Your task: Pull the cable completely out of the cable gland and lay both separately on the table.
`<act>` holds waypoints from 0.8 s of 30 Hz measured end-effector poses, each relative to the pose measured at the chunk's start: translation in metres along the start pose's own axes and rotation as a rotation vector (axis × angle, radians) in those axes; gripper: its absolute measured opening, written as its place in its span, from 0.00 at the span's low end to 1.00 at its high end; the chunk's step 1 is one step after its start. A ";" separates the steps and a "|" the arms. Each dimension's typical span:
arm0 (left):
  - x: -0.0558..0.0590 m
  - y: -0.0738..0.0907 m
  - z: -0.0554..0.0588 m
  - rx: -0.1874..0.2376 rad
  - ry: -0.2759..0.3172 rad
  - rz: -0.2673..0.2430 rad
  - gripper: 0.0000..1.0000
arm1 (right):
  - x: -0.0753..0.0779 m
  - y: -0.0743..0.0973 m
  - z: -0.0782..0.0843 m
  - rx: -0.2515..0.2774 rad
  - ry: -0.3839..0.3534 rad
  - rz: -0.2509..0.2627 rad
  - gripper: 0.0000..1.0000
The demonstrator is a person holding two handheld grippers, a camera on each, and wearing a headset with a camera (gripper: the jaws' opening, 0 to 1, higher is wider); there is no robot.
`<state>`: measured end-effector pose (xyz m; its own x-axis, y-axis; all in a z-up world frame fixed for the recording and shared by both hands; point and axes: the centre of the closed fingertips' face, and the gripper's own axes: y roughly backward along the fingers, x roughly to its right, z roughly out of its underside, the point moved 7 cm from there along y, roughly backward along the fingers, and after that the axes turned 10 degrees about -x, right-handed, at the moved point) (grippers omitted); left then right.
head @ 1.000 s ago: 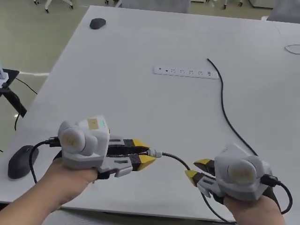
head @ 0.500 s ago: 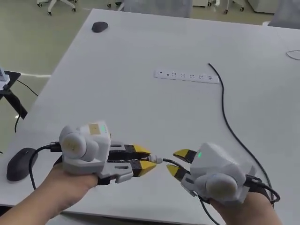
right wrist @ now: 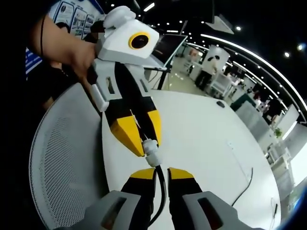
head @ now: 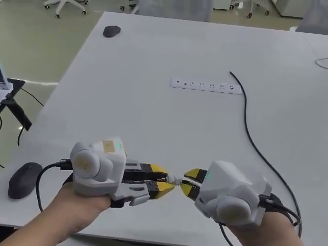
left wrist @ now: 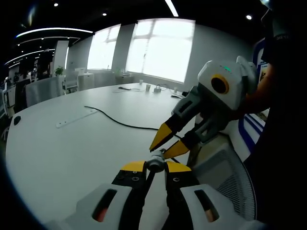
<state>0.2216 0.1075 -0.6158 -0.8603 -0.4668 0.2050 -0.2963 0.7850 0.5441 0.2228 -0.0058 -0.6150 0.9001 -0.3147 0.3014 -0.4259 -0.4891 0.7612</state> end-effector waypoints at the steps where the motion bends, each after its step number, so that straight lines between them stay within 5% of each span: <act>1: 0.000 0.000 0.000 0.000 0.001 0.001 0.15 | -0.001 0.000 0.001 0.000 0.001 -0.002 0.03; 24: -0.001 -0.008 -0.001 -0.009 -0.012 0.002 0.15 | 0.005 -0.004 0.013 0.024 -0.161 -0.022 0.01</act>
<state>0.2257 0.1013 -0.6194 -0.8659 -0.4600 0.1964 -0.2906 0.7822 0.5511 0.2284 -0.0160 -0.6243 0.8837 -0.4291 0.1870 -0.4097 -0.5159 0.7524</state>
